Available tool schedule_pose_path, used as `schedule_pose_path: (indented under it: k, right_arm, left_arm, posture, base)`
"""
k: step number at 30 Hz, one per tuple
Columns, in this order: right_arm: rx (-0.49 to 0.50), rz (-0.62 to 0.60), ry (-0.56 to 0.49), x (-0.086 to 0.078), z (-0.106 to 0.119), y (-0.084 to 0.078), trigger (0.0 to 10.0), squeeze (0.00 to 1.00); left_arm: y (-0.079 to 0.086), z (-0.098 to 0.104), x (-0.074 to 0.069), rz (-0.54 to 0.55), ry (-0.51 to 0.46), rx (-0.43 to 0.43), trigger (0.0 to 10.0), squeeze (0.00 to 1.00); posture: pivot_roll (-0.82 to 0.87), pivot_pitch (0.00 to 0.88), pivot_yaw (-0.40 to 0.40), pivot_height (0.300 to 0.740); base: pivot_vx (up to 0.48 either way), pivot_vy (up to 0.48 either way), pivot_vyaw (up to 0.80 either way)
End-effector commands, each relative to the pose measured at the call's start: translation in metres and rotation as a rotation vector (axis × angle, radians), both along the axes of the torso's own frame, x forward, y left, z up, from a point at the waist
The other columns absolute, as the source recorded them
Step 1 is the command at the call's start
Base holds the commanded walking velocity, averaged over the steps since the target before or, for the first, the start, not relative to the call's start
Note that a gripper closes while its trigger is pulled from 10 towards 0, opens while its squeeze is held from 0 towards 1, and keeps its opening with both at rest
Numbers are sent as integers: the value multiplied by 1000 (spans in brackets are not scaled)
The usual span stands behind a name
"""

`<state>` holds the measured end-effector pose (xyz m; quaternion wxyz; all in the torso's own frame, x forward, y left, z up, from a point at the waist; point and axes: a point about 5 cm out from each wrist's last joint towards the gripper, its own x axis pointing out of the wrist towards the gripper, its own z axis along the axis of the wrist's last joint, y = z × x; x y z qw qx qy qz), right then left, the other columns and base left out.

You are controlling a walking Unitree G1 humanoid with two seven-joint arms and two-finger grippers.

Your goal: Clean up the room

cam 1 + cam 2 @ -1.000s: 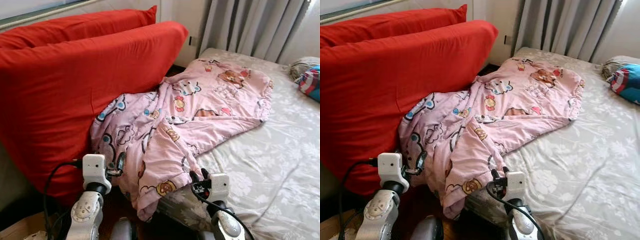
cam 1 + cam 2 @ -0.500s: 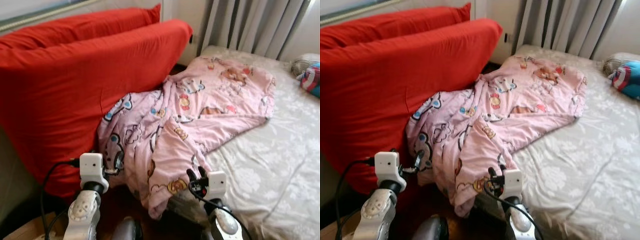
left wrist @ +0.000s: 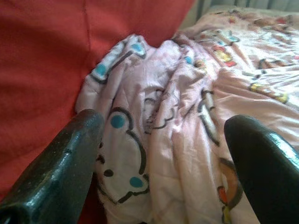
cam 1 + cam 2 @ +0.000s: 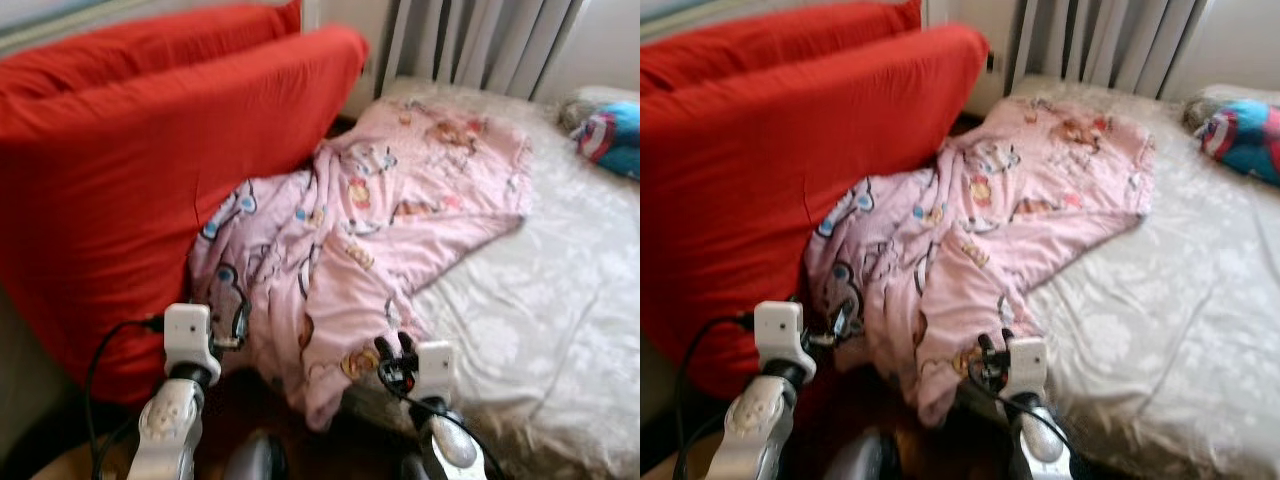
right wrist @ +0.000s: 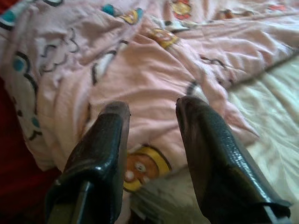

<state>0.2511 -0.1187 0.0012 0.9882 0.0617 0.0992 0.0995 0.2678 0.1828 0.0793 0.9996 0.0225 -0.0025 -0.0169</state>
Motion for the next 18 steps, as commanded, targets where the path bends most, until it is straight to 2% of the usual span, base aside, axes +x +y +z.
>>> schedule_pose_path:
  k: [1,11,16,18]
  right_arm:
    - [5,-14,4,-1,-1,-3,10000,0]
    - [6,-13,5,-2,-2,-2,10000,0]
    - [-10,7,1,-2,-2,-2,10000,0]
    - [-8,8,-2,-2,-1,-2,10000,0]
  left_arm:
    - [0,-1,0,-1,3,-11,10000,0]
    - [0,-1,-1,-5,9,-4,10000,0]
    - [0,-2,-1,-7,11,-5,10000,0]
    - [0,-1,-1,-8,10,-6,10000,0]
  posture:
    - [-24,47,-31,645]
    - [-23,47,-30,645]
    - [-23,47,-30,645]
    - [-23,47,-29,645]
  base:
    - [0,0,0]
    - [0,0,0]
    - [276,0,0]
    - [289,0,425]
